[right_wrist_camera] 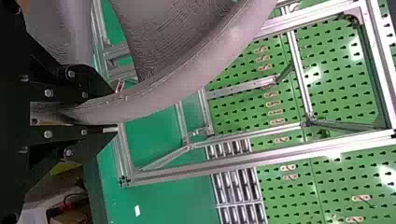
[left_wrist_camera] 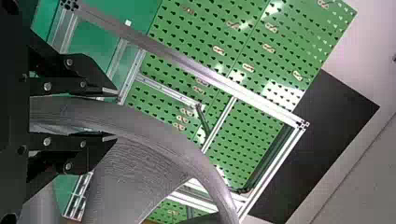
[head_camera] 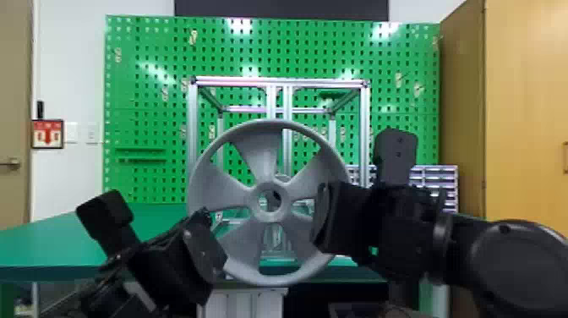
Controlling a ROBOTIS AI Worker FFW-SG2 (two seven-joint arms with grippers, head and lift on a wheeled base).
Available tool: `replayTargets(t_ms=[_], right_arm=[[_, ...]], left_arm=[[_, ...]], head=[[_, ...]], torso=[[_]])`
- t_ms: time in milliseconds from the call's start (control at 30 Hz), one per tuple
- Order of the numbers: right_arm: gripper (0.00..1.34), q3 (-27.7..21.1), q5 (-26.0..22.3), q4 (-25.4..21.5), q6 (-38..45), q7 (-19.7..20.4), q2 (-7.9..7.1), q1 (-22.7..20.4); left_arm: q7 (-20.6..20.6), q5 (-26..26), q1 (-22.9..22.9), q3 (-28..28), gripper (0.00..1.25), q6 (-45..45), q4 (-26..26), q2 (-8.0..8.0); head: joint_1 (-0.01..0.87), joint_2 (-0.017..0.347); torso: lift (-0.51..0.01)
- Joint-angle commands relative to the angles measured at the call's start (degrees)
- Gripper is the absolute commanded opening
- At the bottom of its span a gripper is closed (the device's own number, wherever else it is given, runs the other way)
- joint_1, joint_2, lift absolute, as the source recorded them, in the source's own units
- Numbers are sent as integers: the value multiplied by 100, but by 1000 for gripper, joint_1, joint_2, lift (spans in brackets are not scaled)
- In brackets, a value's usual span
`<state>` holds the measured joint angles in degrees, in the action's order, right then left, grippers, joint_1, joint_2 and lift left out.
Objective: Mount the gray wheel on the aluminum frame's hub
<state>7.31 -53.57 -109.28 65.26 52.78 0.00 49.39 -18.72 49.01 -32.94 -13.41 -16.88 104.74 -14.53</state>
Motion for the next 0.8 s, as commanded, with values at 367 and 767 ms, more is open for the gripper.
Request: replayTargets(t_ms=[367,767], right_arm=[[166,25,320,117,-57,-295,5,71],[166,77,637,188,-154,-585,5,88]], left_arm=[[0,3,-380,-162,408,9,-367,3],[53,-23,-485,-241,485,62,-560,56]], head=[[-5,6],[-5,6]], torso=[[-499],[-499]])
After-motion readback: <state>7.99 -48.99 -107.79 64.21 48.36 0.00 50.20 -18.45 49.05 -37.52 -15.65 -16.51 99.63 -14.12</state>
